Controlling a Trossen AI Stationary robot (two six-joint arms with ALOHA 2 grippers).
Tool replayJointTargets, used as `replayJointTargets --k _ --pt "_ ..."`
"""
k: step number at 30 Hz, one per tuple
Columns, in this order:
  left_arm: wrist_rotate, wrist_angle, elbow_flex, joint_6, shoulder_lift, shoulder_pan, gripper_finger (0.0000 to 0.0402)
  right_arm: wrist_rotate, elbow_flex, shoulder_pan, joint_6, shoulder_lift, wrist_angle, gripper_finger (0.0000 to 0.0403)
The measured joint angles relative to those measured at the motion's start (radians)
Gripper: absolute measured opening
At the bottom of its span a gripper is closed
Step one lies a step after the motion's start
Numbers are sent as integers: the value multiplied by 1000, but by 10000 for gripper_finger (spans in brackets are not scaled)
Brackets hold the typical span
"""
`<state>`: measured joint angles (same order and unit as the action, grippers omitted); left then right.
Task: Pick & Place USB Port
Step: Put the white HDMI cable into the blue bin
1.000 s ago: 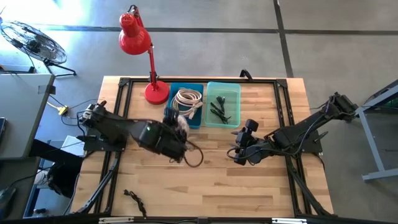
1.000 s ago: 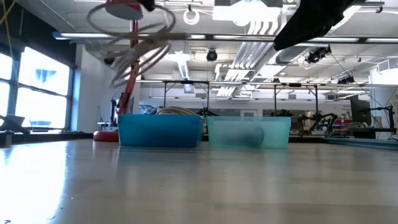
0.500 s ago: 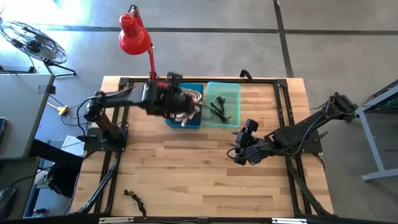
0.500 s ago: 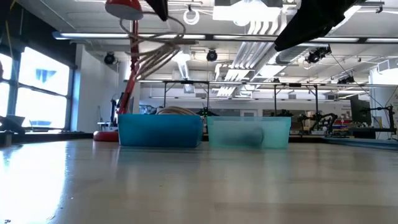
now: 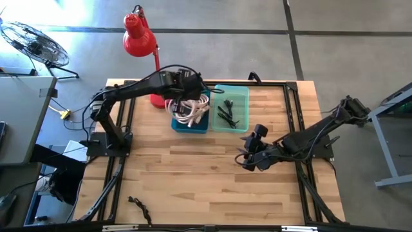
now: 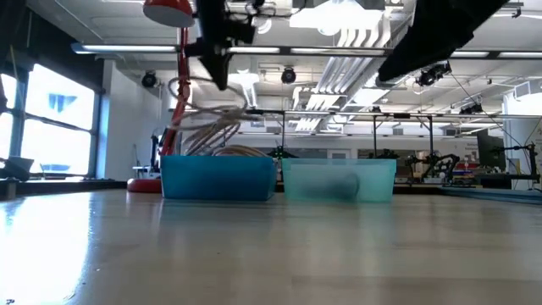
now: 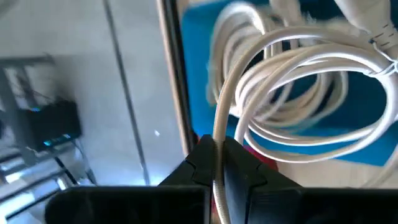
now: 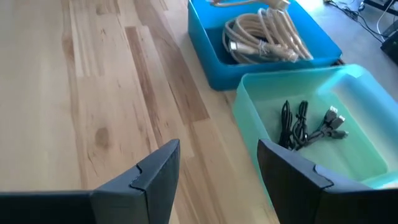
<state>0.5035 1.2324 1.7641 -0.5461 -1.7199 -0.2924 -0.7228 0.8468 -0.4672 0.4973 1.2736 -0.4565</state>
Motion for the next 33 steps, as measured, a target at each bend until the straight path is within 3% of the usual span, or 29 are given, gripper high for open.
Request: replayJointTargets --k 10,17,20,26,33 --pt "-157 -245 -247 -57 0 -70 11 3 -108 2 -5 0 142 208" --pt "-272 -384 -283 -92 0 -75 12 4 -111 2 -16 0 162 208" --pt "-252 -397 -283 -106 0 -75 13 10 -110 2 -30 0 181 208" --pt "-101 -404 -283 -139 0 -87 7 24 -110 2 -34 0 192 208" --pt "-184 -440 -313 -108 0 -153 8 47 -110 2 -26 0 194 208"
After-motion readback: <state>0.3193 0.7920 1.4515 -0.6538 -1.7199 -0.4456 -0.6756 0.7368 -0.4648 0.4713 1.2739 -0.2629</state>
